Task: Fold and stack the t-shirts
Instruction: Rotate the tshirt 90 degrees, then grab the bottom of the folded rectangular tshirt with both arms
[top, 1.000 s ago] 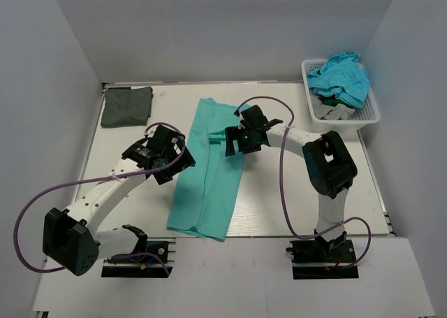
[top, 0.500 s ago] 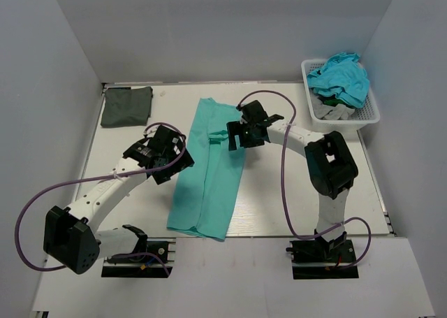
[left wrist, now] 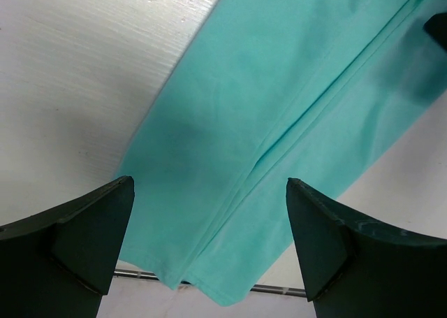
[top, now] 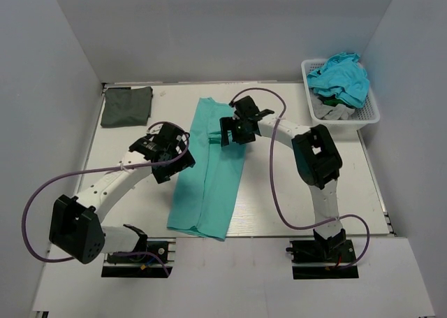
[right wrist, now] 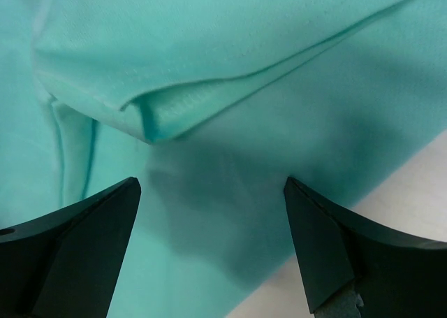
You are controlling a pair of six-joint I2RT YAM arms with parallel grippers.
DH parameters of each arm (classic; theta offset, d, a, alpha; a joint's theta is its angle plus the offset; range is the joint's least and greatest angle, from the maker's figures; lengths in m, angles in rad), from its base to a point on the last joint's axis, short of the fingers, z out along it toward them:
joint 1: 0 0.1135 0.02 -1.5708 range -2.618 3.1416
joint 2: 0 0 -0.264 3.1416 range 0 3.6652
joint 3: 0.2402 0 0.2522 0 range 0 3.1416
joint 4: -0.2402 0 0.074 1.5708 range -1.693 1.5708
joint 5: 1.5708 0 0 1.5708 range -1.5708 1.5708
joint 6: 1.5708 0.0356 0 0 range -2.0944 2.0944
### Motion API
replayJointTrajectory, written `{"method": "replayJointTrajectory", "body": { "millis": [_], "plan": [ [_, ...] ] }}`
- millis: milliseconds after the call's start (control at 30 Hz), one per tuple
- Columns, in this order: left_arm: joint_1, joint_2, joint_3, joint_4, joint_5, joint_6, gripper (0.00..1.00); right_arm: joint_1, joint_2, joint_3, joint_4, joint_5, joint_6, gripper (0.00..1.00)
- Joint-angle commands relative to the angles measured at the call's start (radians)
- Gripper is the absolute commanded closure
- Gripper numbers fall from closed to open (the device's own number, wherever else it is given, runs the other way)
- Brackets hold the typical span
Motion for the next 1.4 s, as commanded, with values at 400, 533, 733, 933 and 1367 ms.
{"method": "replayJointTrajectory", "body": {
  "millis": [400,533,733,933,1367],
  "plan": [
    [0.008,0.053,0.018,0.044,0.186,0.163,0.00,-0.112,0.430,0.731,-0.319,0.197,-0.154,0.10],
    [-0.018,0.063,-0.063,0.121,0.307,0.211,0.00,-0.095,0.306,0.652,-0.249,0.098,-0.229,0.10],
    [-0.072,0.130,-0.169,0.245,0.436,0.275,0.00,-0.083,-0.193,0.123,-0.087,0.034,-0.159,0.10],
    [-0.112,0.139,-0.229,0.286,0.382,0.275,0.08,-0.074,-0.531,-0.306,-0.079,-0.066,0.012,0.10],
    [-0.176,0.219,-0.331,0.434,0.418,0.168,0.51,0.023,-0.740,-0.818,-0.149,-0.331,0.203,0.10]
  ]
}}
